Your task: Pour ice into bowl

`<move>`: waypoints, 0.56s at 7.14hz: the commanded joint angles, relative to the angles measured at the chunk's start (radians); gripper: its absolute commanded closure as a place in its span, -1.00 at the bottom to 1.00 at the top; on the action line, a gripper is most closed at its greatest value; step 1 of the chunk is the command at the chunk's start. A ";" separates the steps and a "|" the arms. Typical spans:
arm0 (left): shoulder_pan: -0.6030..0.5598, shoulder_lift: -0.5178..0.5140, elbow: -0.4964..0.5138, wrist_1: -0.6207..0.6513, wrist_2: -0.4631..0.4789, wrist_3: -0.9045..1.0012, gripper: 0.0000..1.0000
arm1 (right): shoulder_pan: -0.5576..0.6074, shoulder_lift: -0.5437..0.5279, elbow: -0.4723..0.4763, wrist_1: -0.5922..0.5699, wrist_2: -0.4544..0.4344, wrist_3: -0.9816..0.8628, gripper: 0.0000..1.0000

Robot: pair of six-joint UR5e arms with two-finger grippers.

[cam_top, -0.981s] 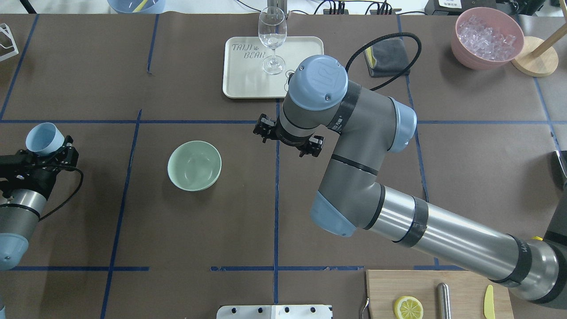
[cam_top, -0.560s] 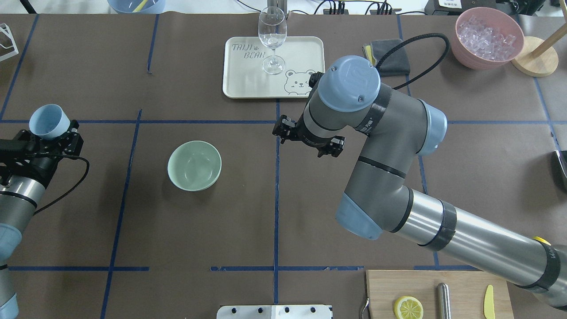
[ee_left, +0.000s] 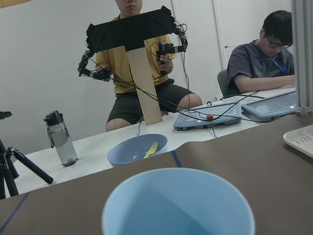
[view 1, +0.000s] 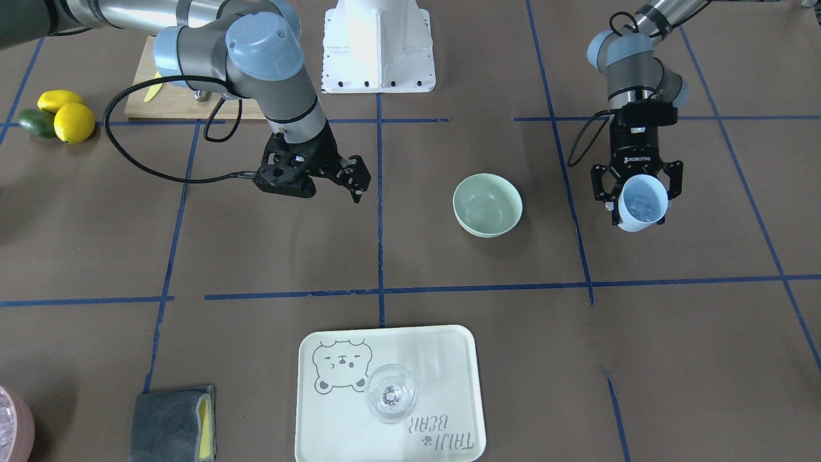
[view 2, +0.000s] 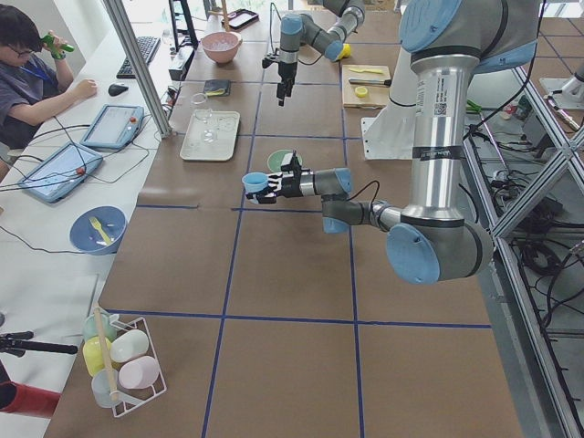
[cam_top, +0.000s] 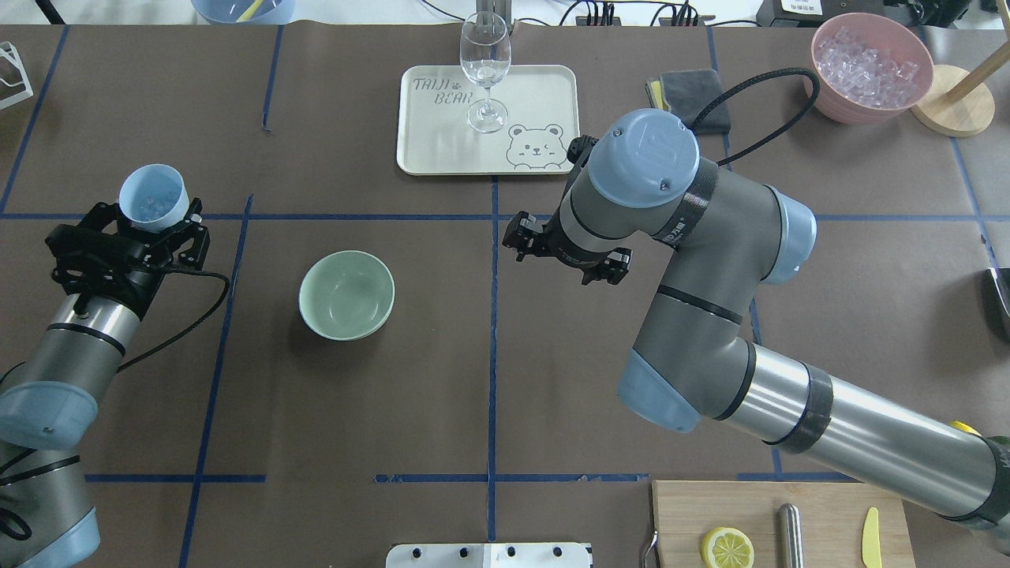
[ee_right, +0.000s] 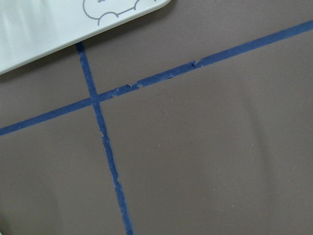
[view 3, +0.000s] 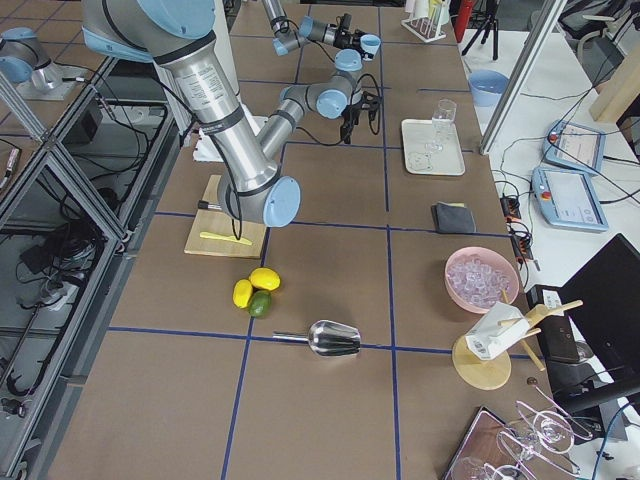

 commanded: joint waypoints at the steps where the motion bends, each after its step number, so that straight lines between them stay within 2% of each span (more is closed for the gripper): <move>1: 0.015 -0.039 -0.062 0.177 0.002 0.034 1.00 | 0.001 -0.046 0.012 0.024 -0.004 -0.003 -1.00; 2: 0.036 -0.075 -0.101 0.298 0.008 0.034 1.00 | 0.001 -0.081 0.042 0.039 0.001 -0.003 -1.00; 4: 0.076 -0.145 -0.104 0.504 0.035 0.058 1.00 | 0.003 -0.086 0.059 0.039 0.002 -0.003 -1.00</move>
